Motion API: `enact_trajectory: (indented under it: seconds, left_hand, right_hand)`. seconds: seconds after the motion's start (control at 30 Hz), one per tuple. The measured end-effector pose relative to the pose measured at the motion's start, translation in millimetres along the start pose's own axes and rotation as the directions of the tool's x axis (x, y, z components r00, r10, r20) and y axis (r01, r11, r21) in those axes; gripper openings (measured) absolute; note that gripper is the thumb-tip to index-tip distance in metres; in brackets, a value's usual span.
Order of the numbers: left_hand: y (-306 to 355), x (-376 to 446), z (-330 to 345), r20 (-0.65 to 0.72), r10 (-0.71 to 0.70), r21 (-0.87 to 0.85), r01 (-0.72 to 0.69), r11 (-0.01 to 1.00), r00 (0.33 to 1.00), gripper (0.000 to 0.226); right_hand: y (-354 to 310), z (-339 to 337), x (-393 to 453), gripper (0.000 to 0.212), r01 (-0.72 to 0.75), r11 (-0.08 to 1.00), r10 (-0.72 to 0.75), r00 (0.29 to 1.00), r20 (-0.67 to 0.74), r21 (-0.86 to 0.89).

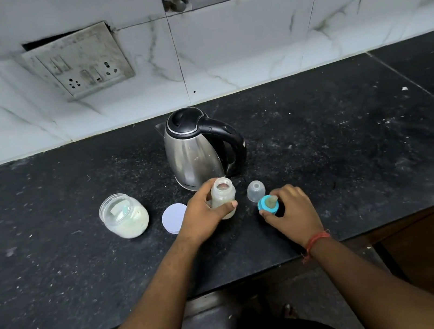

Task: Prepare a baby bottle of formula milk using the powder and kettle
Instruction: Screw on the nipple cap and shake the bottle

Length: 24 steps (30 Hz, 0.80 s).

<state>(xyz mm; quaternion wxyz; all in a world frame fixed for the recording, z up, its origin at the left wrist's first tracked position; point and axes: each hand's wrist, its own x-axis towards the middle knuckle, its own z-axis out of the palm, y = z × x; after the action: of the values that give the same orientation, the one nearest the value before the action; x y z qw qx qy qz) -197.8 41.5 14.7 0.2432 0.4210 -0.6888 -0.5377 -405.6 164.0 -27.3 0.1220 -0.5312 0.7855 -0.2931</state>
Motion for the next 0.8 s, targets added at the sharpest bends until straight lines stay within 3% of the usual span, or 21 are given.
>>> enact_trajectory:
  seconds: [0.17,0.27,0.47,0.63,0.8]
  left_hand:
    - [8.7,-0.7,-8.1,-0.011,0.022,-0.004,-0.022,1.000,1.000,0.054]
    - [15.9,0.5,-16.9,-0.026,0.053,0.004,-0.053,0.999,0.998,0.056]
    - [34.0,-0.4,-41.0,-0.090,0.077,-0.037,-0.081,0.996,0.993,0.054]
    - [41.7,-2.6,-59.7,-0.162,0.067,-0.050,-0.076,0.996,0.985,0.050]
    - [47.9,-5.5,-75.5,-0.200,0.077,-0.026,-0.084,0.996,0.977,0.047]
  right_hand:
    - [-49.9,-31.4,28.4,0.034,0.117,0.939,-0.062,0.983,-0.175,0.324]
    - [-92.6,-56.1,49.3,0.030,0.235,0.892,-0.184,0.969,-0.164,0.387]
    - [-153.0,-76.1,81.4,0.043,0.351,0.893,-0.381,0.923,0.055,0.283]
    - [-179.0,-67.6,99.0,0.052,0.412,0.906,-0.422,0.881,0.212,0.092]
    - [-200.8,-65.3,109.1,0.053,0.469,0.883,-0.455,0.843,0.289,0.020]
